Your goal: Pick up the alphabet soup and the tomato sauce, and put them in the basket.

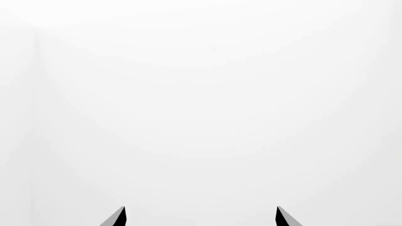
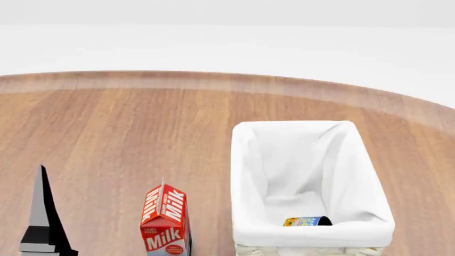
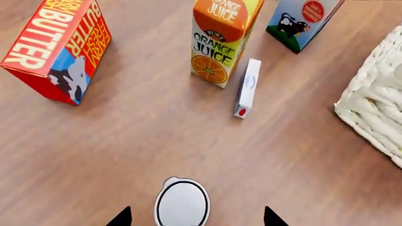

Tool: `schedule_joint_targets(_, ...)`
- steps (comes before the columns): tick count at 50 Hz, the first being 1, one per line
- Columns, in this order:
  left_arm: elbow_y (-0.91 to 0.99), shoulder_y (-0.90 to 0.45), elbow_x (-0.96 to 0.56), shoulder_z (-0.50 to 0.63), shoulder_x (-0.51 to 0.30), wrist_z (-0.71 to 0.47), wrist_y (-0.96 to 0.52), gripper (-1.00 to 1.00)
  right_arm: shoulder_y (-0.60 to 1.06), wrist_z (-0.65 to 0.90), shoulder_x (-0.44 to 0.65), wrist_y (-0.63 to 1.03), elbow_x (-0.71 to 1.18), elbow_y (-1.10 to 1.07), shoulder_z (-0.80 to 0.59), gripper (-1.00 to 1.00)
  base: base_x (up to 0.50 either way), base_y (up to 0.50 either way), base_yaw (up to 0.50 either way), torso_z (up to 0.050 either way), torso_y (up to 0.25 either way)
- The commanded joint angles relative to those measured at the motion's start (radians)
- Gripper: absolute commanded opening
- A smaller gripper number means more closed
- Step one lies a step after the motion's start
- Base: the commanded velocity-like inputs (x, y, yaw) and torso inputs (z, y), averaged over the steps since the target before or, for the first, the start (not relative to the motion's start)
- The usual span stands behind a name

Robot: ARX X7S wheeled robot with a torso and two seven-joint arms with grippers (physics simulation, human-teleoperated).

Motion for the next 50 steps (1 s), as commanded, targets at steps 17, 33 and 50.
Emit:
schedule_joint_targets(17, -0.001, 0.003, 0.0, 0.005, -0.002, -0.006, 0.002, 1.0, -0.038, -0.142, -0.064, -0.011, -0.203, 0.044, -0.1, 1.0, 0.0, 0.0, 0.0, 0.0, 0.0)
schedule_joint_targets(33, -0.014, 0.006, 0.0, 0.008, -0.004, -0.005, 0.017, 1.0, -0.062, -0.243, -0.053, -0.07, -0.319, 0.109, -0.129, 1.0, 0.0, 0.0, 0.0, 0.0, 0.0)
schedule_joint_targets(50, -0.01, -0.002, -0.002, 0.01, -0.007, -0.007, 0.008, 1.0, -0.082, -0.312, -0.023, -0.132, -0.372, 0.173, -0.127, 1.0, 0.0, 0.0, 0.0, 0.0, 0.0)
